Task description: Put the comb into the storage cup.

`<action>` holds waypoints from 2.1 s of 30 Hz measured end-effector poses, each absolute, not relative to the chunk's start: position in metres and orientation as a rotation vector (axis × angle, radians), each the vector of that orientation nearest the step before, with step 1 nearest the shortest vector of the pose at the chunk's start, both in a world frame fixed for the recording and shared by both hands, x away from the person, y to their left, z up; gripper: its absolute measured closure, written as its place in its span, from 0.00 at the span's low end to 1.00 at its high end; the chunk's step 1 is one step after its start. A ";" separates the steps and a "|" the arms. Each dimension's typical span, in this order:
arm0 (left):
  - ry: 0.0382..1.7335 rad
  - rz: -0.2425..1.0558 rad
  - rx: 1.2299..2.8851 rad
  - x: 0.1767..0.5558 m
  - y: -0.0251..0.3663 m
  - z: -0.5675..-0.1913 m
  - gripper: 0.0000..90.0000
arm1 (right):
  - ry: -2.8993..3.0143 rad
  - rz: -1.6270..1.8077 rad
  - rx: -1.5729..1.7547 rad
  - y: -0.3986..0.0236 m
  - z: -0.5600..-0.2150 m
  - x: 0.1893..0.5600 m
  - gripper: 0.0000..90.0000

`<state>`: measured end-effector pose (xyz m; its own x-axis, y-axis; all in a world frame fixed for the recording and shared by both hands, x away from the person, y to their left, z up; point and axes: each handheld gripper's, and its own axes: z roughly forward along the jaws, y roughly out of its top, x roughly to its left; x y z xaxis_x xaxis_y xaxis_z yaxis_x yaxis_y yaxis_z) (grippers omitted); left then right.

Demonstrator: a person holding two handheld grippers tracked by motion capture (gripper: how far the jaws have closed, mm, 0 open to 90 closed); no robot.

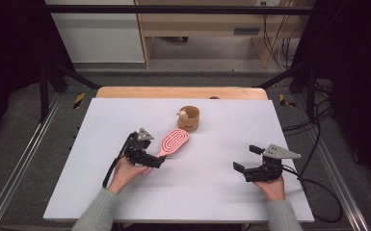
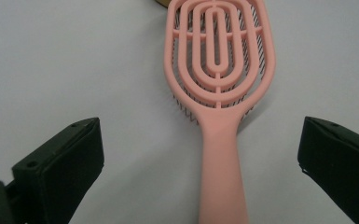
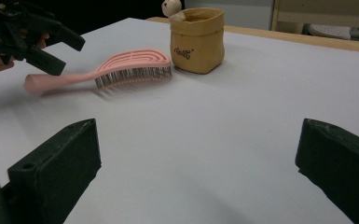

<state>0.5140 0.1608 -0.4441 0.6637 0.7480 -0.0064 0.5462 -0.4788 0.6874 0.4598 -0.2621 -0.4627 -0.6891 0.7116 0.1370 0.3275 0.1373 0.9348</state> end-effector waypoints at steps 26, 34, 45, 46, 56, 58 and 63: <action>0.998 0.378 2.311 0.516 0.149 -0.456 0.33 | 2.083 1.567 1.005 -0.262 -0.463 0.460 0.01; 0.987 0.360 2.322 0.517 0.147 -0.457 0.46 | 2.079 1.569 1.007 -0.262 -0.463 0.460 0.01; 0.973 0.373 2.360 0.518 0.142 -0.459 0.57 | 2.081 1.569 1.008 -0.262 -0.463 0.460 0.01; 0.971 0.371 2.361 0.518 0.142 -0.459 0.58 | 2.081 1.571 1.007 -0.262 -0.463 0.460 0.01; 0.976 0.360 2.369 0.520 0.141 -0.459 0.68 | 2.080 1.569 1.008 -0.262 -0.463 0.460 0.01; 0.973 0.358 2.375 0.520 0.141 -0.459 0.69 | 2.080 1.569 1.007 -0.262 -0.462 0.460 0.01; 0.967 0.352 2.384 0.520 0.139 -0.459 0.72 | 2.081 1.570 1.009 -0.262 -0.462 0.460 0.01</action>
<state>0.5199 0.1391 -0.4593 0.7083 0.7048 0.0380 0.5642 -0.5977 0.5696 0.4599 -0.2623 -0.4625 -0.6877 0.7123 0.1402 0.3306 0.1353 0.9340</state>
